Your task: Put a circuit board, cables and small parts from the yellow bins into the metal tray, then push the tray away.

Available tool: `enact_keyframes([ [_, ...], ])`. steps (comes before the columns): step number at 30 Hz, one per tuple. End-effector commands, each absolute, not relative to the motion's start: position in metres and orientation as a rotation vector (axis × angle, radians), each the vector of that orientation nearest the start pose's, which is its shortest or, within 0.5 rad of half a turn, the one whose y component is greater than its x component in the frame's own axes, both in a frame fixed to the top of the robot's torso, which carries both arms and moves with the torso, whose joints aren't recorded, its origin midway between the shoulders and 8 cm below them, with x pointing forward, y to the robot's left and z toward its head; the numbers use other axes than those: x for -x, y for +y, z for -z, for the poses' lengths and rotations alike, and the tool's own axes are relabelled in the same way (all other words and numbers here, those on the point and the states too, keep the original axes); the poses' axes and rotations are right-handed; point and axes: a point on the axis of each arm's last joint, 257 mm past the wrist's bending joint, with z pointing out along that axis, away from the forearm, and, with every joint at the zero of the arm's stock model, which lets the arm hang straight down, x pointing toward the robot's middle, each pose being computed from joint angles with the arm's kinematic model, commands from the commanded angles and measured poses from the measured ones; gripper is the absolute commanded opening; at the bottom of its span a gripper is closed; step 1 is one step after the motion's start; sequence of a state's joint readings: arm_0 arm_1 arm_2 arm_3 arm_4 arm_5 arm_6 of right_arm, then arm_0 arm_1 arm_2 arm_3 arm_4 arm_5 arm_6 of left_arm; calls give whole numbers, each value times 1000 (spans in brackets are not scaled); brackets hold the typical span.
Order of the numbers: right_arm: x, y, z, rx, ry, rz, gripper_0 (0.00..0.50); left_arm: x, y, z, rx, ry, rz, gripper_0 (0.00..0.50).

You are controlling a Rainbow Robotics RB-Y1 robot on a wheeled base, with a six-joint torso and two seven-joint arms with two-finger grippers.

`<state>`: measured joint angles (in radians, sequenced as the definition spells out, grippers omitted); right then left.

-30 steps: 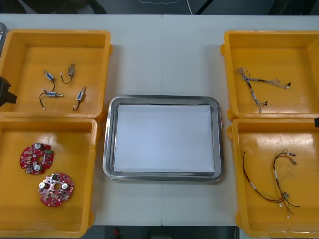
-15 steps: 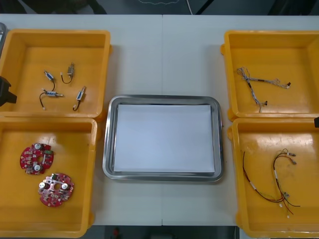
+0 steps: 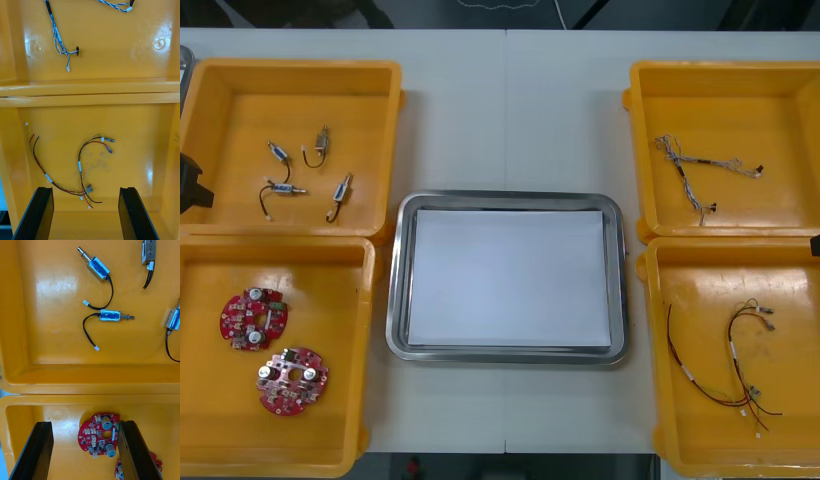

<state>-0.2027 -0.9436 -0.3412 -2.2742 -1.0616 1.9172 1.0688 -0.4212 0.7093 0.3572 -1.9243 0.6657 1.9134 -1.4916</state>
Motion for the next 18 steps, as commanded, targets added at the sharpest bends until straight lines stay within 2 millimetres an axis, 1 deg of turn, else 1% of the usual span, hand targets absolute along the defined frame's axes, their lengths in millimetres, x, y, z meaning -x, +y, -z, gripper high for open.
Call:
enact_keyframes([
  [1, -361, -364, 106, -33, 2634, 28, 500, -439, 411, 124, 43, 2581, -70, 500],
  [12, -361, -364, 106, -33, 2634, 28, 500, -439, 411, 124, 43, 2581, -70, 500],
  [15, -361, -364, 108, -45, 2632, 24, 500, -439, 411, 124, 43, 2581, -70, 500],
  [16, -361, -365, 106, -39, 2621, 35, 500, -439, 411, 124, 43, 2581, -70, 500],
  [18, -358, -366, 106, -36, 2613, 59, 500, -439, 411, 124, 43, 2581, -70, 500],
])
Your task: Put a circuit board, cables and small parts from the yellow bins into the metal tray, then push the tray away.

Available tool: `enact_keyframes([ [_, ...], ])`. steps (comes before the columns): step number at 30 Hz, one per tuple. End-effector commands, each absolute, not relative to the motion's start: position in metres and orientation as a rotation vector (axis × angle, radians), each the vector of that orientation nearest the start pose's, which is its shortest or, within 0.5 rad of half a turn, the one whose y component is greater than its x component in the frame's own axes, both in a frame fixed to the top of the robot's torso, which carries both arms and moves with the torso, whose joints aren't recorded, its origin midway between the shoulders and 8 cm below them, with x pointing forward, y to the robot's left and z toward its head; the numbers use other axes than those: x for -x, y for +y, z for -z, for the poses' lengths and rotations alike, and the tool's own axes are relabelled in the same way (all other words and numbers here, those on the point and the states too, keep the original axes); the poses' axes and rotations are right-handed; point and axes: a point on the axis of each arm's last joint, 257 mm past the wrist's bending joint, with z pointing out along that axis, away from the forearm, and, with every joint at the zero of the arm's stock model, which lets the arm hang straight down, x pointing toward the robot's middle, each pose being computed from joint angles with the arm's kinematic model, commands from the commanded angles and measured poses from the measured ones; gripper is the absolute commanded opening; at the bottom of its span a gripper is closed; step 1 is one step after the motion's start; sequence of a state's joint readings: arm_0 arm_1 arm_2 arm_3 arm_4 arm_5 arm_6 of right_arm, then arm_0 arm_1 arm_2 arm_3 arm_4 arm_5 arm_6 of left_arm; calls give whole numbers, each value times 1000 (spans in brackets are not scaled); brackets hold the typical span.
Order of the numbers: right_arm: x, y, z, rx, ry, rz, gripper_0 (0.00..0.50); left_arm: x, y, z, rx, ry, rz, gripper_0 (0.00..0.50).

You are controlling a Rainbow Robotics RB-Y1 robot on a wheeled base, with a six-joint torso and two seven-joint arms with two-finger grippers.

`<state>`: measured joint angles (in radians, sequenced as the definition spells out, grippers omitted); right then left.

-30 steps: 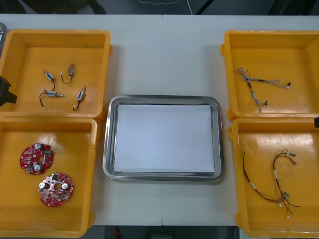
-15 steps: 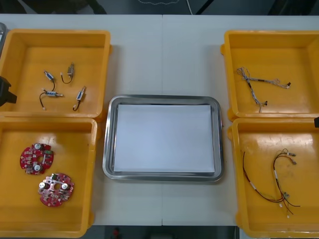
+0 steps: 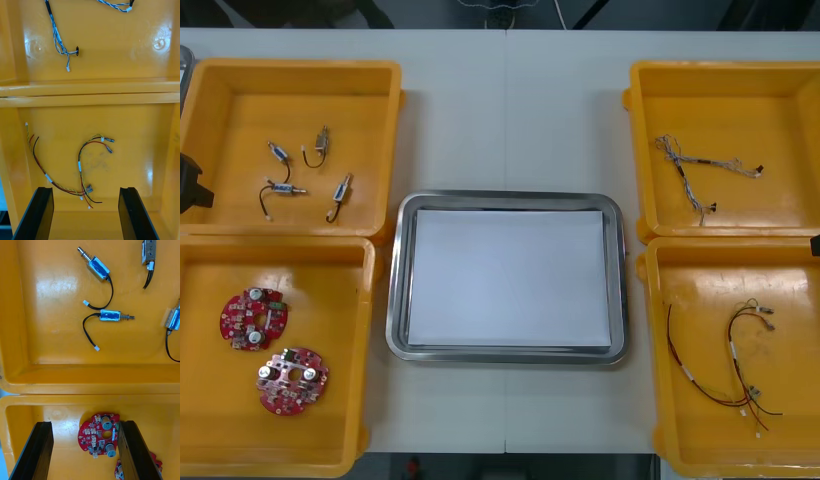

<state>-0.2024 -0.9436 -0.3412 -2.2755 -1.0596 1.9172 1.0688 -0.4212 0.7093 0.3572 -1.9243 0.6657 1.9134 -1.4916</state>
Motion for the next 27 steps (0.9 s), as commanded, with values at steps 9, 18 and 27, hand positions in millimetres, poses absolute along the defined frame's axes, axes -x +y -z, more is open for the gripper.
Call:
enact_keyframes([
  [9, -344, -371, 124, -47, 2647, 85, 500, -431, 400, 152, 55, 2638, -12, 500],
  [18, -315, -371, 154, -47, 2692, 122, 500, -412, 399, 175, 40, 2693, -25, 500],
  [27, -289, -361, 192, -113, 2748, 58, 500, -389, 390, 185, -5, 2701, -54, 500],
])
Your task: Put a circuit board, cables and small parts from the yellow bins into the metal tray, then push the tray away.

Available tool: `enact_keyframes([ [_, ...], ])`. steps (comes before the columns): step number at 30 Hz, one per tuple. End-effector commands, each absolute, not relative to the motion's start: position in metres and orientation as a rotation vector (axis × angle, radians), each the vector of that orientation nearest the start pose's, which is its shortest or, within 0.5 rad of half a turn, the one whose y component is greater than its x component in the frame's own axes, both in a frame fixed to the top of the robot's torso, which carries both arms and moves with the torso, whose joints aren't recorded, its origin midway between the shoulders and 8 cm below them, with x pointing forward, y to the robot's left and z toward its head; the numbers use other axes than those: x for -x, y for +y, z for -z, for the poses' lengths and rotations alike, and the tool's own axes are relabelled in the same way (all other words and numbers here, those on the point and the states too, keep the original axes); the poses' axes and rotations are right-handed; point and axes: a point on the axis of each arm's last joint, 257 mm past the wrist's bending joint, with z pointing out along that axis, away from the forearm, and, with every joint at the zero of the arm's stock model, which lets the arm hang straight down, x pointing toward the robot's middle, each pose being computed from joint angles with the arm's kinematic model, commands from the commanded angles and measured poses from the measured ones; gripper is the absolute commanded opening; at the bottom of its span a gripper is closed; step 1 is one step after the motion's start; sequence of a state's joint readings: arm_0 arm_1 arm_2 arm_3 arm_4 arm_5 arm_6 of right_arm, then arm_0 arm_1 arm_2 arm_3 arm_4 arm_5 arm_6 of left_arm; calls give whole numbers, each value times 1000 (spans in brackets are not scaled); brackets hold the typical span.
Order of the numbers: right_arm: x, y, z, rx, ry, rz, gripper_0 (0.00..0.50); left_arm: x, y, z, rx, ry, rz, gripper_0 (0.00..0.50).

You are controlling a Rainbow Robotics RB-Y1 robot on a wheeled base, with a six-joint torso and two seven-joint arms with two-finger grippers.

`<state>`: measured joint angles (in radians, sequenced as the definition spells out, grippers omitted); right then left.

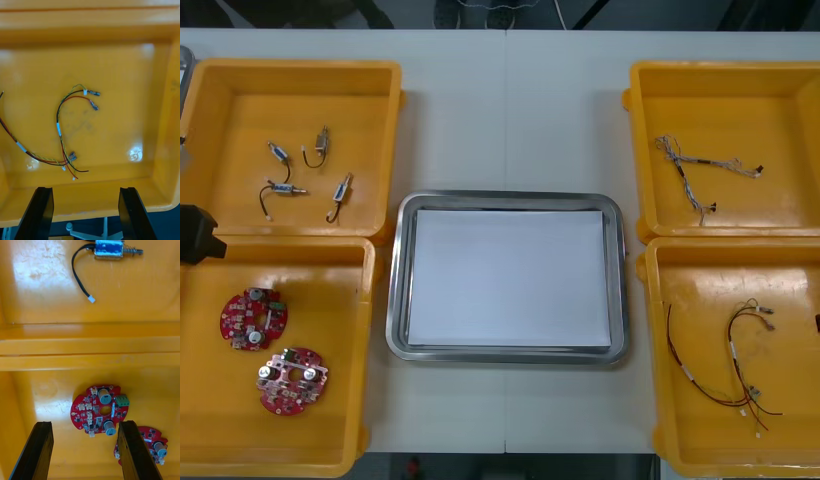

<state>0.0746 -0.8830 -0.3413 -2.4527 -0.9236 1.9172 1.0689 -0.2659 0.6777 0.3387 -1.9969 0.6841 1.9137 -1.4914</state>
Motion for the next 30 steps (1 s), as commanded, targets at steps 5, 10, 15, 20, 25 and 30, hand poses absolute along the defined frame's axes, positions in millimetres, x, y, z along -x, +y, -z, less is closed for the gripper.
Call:
enact_keyframes([
  [5, -288, -347, 209, -116, 2755, 17, 500, -373, 389, 197, -6, 2727, -55, 500],
  [10, -295, -342, 223, -123, 2723, 32, 500, -355, 388, 214, -8, 2772, -64, 500],
  [15, -299, -338, 242, -120, 2713, 22, 500, -342, 386, 228, -16, 2794, -77, 500],
  [20, -305, -334, 264, -131, 2708, -17, 500, -339, 383, 235, -20, 2778, -70, 500],
  [25, -312, -333, 291, -139, 2714, -40, 500, -336, 379, 241, -25, 2767, -63, 500],
  [30, -320, -333, 308, -129, 2695, -28, 500, -338, 375, 246, -22, 2755, -53, 500],
])
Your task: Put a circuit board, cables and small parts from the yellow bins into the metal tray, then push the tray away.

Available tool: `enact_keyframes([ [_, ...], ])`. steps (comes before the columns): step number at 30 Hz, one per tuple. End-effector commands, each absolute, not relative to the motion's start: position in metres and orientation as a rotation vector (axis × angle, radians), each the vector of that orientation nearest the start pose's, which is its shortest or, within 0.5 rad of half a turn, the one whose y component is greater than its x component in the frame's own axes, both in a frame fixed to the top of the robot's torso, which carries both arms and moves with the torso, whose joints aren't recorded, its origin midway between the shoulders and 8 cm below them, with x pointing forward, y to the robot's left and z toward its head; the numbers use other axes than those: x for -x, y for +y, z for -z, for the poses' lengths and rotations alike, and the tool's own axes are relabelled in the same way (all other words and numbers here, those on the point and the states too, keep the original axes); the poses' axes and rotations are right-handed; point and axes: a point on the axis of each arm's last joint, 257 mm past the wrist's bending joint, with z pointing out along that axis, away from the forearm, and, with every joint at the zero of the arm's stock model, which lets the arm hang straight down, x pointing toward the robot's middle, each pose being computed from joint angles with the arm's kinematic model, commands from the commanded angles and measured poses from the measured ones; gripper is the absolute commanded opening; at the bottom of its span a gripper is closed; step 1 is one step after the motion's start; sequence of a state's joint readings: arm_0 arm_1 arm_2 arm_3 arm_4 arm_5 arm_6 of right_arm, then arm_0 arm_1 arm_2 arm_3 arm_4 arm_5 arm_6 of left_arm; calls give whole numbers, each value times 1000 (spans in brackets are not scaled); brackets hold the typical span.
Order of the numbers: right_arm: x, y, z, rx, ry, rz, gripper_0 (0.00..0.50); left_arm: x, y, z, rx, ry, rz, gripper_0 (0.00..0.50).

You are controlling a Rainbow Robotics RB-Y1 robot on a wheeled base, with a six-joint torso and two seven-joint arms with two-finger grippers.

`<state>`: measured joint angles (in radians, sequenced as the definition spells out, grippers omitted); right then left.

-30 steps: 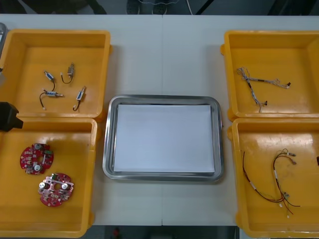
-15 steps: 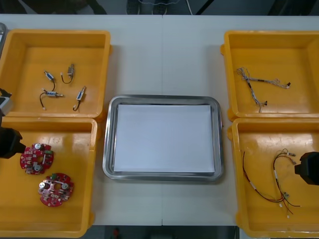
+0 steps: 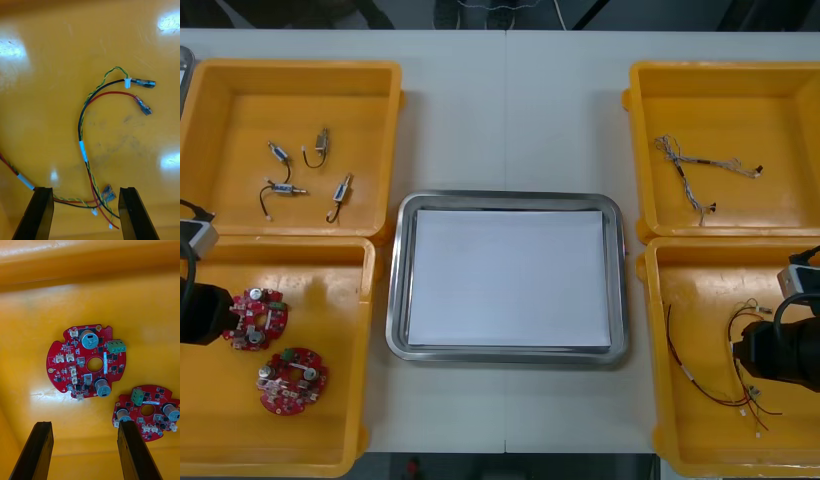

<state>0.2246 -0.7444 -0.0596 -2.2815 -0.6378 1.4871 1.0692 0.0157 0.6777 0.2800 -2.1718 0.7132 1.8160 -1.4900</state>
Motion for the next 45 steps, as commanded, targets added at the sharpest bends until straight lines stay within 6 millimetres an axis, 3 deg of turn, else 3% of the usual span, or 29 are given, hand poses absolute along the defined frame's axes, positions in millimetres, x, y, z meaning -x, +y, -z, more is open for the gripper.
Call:
enact_keyframes([
  [1, -321, -333, 311, -122, 2692, -22, 500, -340, 373, 246, -21, 2750, -51, 500],
  [12, -326, -335, 345, -98, 2687, 4, 500, -344, 361, 257, -6, 2742, -46, 500],
  [33, -328, -332, 352, -94, 2685, -29, 500, -343, 353, 286, 159, 2729, -80, 500],
  [34, -328, -330, 352, -94, 2685, -33, 458, -343, 352, 288, 173, 2728, -80, 500],
  [35, -328, -330, 352, -93, 2686, -34, 387, -344, 351, 288, 180, 2727, -77, 500],
  [37, -328, -327, 353, -100, 2686, -45, 51, -343, 350, 290, 180, 2729, -78, 500],
  [38, -328, -328, 353, -101, 2687, -44, 3, -344, 350, 291, 184, 2728, -81, 500],
  [45, -331, -329, 351, -99, 2678, -35, 0, -350, 356, 303, 230, 2719, -74, 500],
])
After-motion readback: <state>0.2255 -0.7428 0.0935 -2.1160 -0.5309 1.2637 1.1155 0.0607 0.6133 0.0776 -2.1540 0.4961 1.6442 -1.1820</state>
